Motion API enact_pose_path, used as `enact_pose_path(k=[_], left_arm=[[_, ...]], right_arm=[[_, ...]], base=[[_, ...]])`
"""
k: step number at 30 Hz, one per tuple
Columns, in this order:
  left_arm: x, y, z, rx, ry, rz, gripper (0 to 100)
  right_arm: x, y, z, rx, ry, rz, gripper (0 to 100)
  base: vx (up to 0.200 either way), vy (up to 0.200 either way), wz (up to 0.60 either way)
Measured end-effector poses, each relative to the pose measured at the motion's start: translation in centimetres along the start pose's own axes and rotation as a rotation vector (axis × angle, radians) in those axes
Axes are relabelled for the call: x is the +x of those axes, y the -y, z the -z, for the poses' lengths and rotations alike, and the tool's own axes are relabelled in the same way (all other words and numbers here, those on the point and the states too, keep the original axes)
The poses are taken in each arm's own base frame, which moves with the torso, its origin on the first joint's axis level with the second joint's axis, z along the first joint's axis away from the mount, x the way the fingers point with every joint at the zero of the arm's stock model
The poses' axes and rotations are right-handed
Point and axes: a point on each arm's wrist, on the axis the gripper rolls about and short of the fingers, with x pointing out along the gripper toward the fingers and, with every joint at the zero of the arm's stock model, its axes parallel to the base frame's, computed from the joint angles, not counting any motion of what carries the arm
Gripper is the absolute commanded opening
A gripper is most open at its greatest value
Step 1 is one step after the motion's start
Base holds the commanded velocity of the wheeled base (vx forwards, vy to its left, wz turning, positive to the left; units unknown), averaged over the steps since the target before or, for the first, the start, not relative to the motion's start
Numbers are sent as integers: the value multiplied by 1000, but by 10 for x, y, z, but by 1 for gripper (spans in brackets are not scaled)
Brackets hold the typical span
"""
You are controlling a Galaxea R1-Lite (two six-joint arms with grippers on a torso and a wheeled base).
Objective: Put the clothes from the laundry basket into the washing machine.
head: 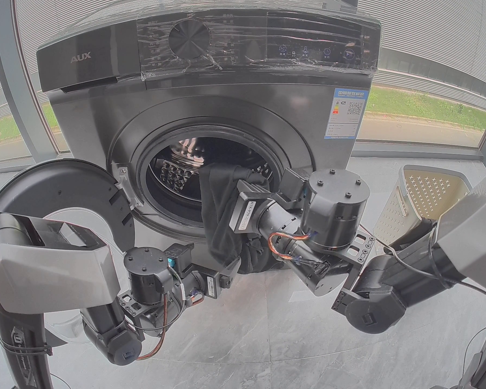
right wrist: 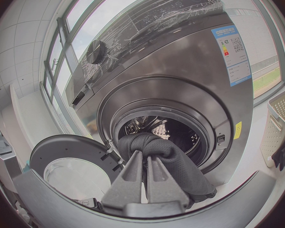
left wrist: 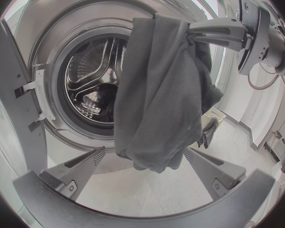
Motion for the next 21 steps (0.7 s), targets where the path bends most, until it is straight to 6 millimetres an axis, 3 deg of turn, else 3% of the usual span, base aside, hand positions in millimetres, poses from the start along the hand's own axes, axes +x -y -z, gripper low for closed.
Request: enact_pose_path(k=[8,21], left_arm=[[0,-8,3,2,-13,-31,100],[7,2,9,4,-16,6,100]], right_arm=[[0,2,-2,0,5,5,0],[0,0,0,40,2,44,0]], base=[[0,0,0],[0,0,0]])
